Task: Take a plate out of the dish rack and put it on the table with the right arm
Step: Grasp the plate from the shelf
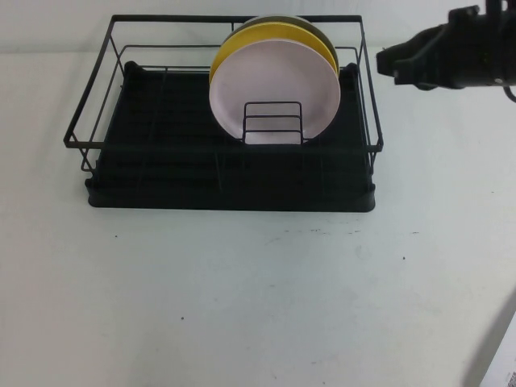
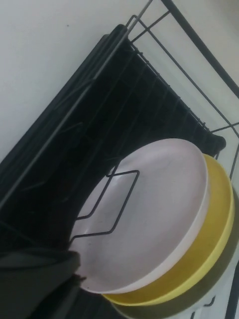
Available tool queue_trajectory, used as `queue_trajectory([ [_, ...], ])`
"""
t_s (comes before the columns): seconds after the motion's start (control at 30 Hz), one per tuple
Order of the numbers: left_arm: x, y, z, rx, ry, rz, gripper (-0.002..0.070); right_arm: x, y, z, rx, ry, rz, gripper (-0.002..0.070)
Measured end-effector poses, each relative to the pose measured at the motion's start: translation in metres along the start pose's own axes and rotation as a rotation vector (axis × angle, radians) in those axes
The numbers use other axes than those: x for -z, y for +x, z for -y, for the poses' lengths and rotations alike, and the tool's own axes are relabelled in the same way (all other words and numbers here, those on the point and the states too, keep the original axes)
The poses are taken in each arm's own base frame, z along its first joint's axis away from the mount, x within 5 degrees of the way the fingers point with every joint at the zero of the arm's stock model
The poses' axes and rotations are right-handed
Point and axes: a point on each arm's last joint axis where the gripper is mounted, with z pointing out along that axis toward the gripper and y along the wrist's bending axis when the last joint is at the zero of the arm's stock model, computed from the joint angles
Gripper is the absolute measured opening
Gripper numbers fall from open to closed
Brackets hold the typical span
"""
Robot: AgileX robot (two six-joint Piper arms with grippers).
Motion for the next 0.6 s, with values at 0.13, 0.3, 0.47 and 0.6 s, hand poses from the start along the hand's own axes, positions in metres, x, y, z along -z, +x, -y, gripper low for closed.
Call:
queue_trajectory([
  [0.13,0.0,0.0,0.0,0.0,0.0,0.0,-0.0004,-0.029,-0.01,-0.001,0.117,-0.013,-0.03,0.0004],
  [0.3,0.0,0.0,0.0,0.0,0.0,0.0,-0.0004,-0.057,-0.017,-0.007,0.267,-0.044,-0.051,0.0148],
  [0.47,0.0,0.0,0.0,0.0,0.0,0.0,-0.0004,-0.078,-0.018,-0.006,0.354,-0.061,-0.057,0.0282],
  [0.6,0.0,0.0,0.0,0.0,0.0,0.0,-0.0004,-0.089,-0.018,-0.006,0.425,-0.055,-0.048,0.0301],
])
